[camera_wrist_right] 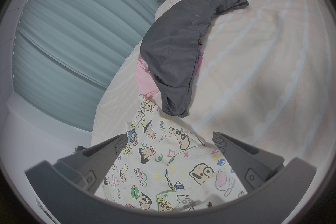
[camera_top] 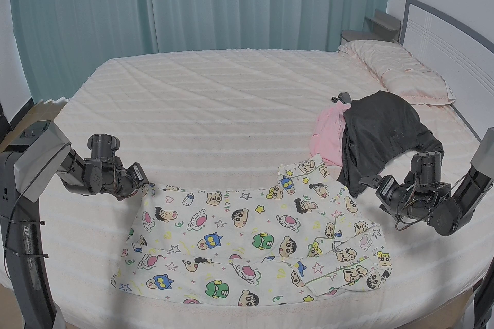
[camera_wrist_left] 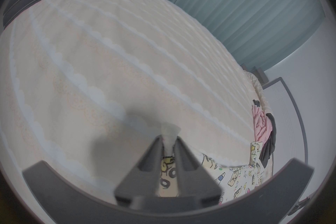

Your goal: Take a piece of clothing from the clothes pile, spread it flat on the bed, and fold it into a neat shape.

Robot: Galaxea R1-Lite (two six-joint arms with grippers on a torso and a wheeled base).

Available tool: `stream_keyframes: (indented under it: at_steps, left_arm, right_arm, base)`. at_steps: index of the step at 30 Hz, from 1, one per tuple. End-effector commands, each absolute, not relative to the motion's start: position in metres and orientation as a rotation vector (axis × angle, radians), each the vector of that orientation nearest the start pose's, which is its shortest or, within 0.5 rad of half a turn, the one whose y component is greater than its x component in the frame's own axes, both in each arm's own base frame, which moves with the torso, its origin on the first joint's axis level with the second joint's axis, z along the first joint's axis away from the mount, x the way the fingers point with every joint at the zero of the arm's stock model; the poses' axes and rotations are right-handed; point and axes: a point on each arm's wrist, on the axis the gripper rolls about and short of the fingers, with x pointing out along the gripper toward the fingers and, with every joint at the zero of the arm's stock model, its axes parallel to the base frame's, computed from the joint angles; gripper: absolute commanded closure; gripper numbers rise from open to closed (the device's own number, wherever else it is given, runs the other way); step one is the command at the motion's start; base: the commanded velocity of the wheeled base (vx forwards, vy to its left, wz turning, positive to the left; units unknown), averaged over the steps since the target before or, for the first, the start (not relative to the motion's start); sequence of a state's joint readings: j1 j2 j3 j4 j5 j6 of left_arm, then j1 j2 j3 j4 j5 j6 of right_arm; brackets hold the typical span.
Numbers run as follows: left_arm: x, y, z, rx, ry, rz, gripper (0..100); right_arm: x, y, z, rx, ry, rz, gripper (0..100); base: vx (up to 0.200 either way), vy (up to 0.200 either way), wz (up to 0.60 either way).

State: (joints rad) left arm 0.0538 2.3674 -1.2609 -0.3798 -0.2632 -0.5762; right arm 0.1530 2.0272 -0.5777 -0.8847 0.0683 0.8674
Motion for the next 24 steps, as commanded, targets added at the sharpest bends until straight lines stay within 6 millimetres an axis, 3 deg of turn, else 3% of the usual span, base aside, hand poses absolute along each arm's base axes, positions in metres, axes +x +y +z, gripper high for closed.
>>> stream_keyframes:
  at_steps: [1, 5, 7, 13, 20, 24]
  left_arm:
    - [0.437, 0.018, 0.02, -0.667, 0.766, 0.016, 0]
    - [0.435, 0.024, 0.026, -0.671, 0.755, 0.025, 0]
    - [0.433, 0.027, 0.033, -0.672, 0.744, 0.03, 0]
    - [0.424, 0.034, 0.046, -0.663, 0.791, 0.032, 0]
    - [0.42, 0.034, 0.037, -0.469, 0.862, -0.069, 0]
    - [0.419, 0.027, 0.032, -0.451, 0.885, -0.182, 0]
  right_arm:
    - [0.311, 0.05, 0.048, 0.815, 0.627, -0.045, 0]
    - [0.316, 0.051, 0.052, 0.814, 0.609, -0.03, 0]
    - [0.332, 0.054, 0.061, 0.796, 0.582, 0.023, 0]
    - [0.355, 0.067, 0.069, 0.701, 0.636, 0.059, 0]
    - [0.362, 0.081, 0.066, 0.655, 0.667, 0.089, 0]
    - [0.362, 0.084, 0.062, 0.638, 0.679, 0.094, 0]
  base:
    - [0.0, 0.0, 0.0]
    - [0.0, 0.0, 0.0]
    - [0.0, 0.0, 0.0]
    - [0.0, 0.0, 0.0]
    - [0.0, 0.0, 0.0]
    - [0.0, 0.0, 0.0]
